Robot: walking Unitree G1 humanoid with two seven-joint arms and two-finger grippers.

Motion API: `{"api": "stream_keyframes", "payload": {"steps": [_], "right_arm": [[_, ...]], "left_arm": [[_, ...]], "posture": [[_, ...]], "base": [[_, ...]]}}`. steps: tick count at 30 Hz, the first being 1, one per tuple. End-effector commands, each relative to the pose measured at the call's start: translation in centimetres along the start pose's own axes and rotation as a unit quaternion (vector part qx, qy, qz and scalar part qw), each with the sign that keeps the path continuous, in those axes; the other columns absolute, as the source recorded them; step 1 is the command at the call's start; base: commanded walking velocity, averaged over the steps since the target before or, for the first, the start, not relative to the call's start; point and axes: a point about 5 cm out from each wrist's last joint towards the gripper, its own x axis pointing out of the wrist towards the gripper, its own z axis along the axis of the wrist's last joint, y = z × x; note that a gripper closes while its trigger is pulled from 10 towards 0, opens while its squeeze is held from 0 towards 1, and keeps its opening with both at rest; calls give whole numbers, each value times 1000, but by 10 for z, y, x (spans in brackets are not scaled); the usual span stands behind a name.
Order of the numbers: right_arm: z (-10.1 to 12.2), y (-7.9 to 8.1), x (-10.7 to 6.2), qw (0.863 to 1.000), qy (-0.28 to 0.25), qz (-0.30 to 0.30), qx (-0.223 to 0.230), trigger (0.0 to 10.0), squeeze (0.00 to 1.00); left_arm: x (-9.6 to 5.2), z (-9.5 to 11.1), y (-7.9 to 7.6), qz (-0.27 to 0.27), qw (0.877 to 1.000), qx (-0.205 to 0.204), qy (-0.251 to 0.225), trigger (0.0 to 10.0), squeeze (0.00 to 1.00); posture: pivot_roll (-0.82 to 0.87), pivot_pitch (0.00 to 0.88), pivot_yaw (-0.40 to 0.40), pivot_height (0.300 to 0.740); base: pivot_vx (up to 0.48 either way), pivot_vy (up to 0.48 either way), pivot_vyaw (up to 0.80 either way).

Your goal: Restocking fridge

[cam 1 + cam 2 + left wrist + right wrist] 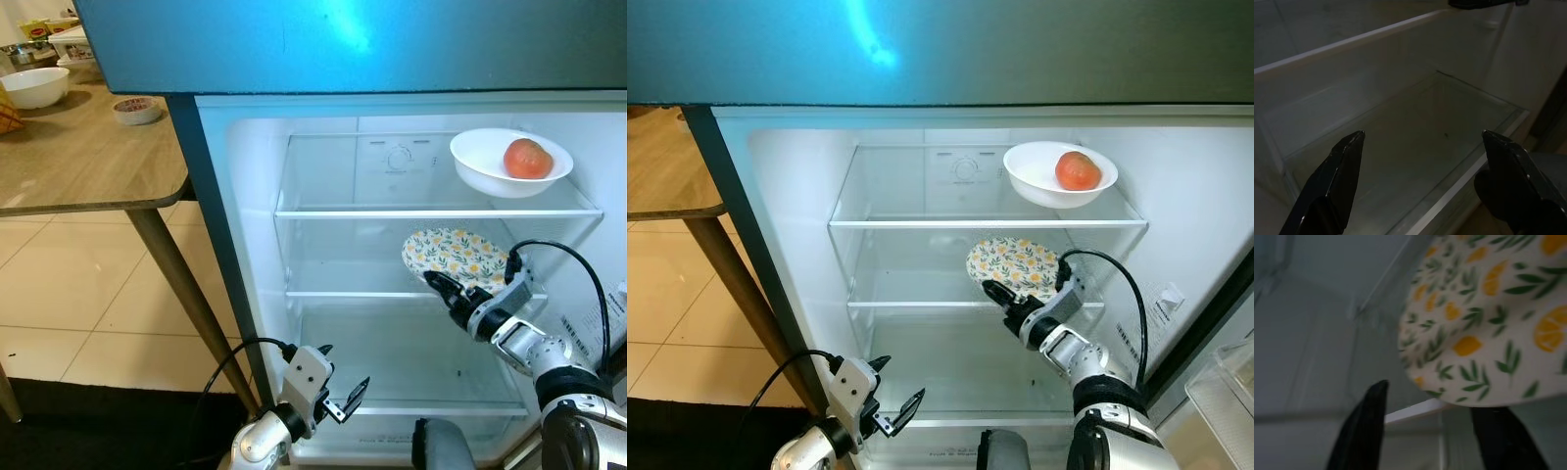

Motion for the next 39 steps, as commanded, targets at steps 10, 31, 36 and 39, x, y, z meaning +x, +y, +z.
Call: {"api": "stream_keyframes", "payload": {"steps": [10,31,36,39], "right_arm": [[14,8,4,999,-40,0,21,0,0],[27,20,15,991,-114,-44,54,0,0],[24,19,16,989,-116,-63,58,0,0],[22,16,16,986,-124,-93,63,0,0]], "left_arm": [[3,2,-2,-2,1000,-3,-8,10000,0],[3,2,-3,-2,1000,-4,-8,10000,0],[3,2,-4,-3,1000,-4,-8,10000,0],[2,2,-4,-3,1000,-3,-8,10000,0]], "posture": [[-95,0,-11,450],[-92,0,-13,450],[-89,0,-13,450],[-87,0,-15,450]], "base": [[0,0,0],[0,0,0],[0,0,0],[0,0,0]]}}
